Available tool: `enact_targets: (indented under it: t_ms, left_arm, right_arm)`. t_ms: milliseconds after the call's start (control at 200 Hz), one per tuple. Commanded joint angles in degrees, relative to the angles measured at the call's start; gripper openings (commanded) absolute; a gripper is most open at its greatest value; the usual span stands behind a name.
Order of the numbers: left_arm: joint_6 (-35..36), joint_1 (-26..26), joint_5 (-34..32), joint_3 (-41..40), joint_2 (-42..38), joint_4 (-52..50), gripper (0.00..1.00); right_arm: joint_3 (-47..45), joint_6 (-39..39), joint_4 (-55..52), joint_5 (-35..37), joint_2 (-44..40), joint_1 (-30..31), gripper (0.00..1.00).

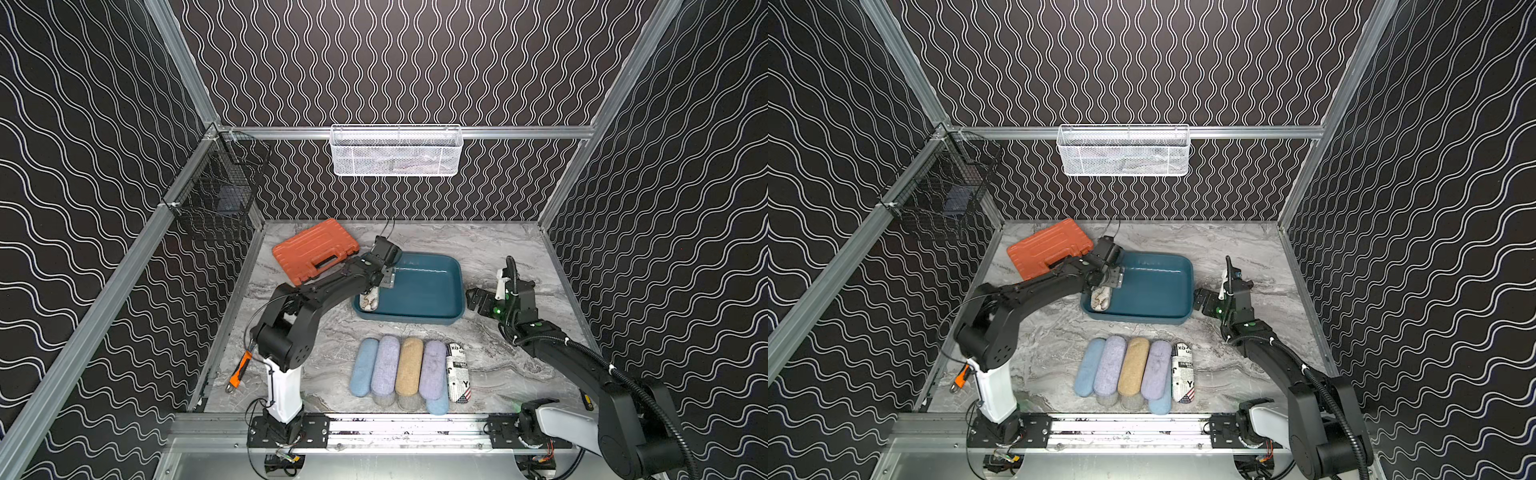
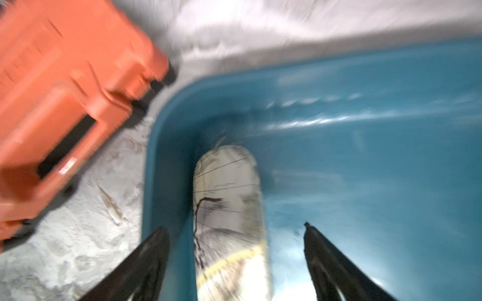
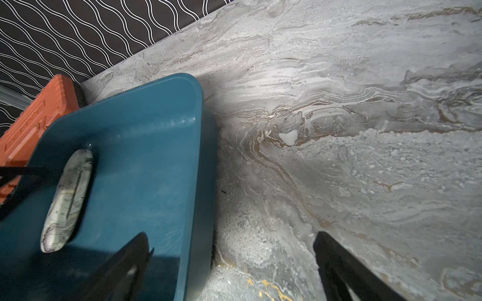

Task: Put the glasses cases into the storage boxes
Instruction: Place the glasses case in the storage box, then pick up the glasses case.

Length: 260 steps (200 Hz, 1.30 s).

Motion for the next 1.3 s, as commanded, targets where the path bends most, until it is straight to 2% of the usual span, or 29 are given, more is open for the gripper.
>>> enact_targets:
  t_ms: [0,195,385,551,676,876,1296]
  left_arm:
    - [0.94,-0.62,4.34,-1.11,-4.95,2.8,0.85]
    - [-2.52,-5.01,5.77,-6.6,-17.27,-1.07,0.86]
    - [-9.53,-11.24,5.67,-18.53,-29.37,-1.32,0.84]
    - [-16.36,-20.37,-0.18,-24.64,-34.1,-6.68,0.85]
    - [-19.53,-26.64,-1.84,-27.81,-34.59,-8.57,0.85]
    - [-22.98,-31.43,-0.12,-31.47,-34.09,-8.04,0.85]
    - [-25.8,-33.76,-1.59,-32.84,-30.25,-8.28,0.84]
  right_arm:
    - [0.11,0.32,1.0,-0.09,-0.26,0.02,1.0]
    - [-0.2,0.91,2.0,-0.77,0.42,-0.01,1.0]
    - [0.72,1.04,1.87,-2.24,1.71,-0.04,1.0]
    - [0.76,1.19,1.66,-2.79,1.61,-0.08,1.0]
    - [0.87,1.09,1.52,-2.35,1.6,-0.06,1.0]
    - [1.51,0.98,1.13,-3.18,1.91,-0.08,1.0]
    - [0.66,1.07,1.35,-3.3,1.26,-0.07,1.0]
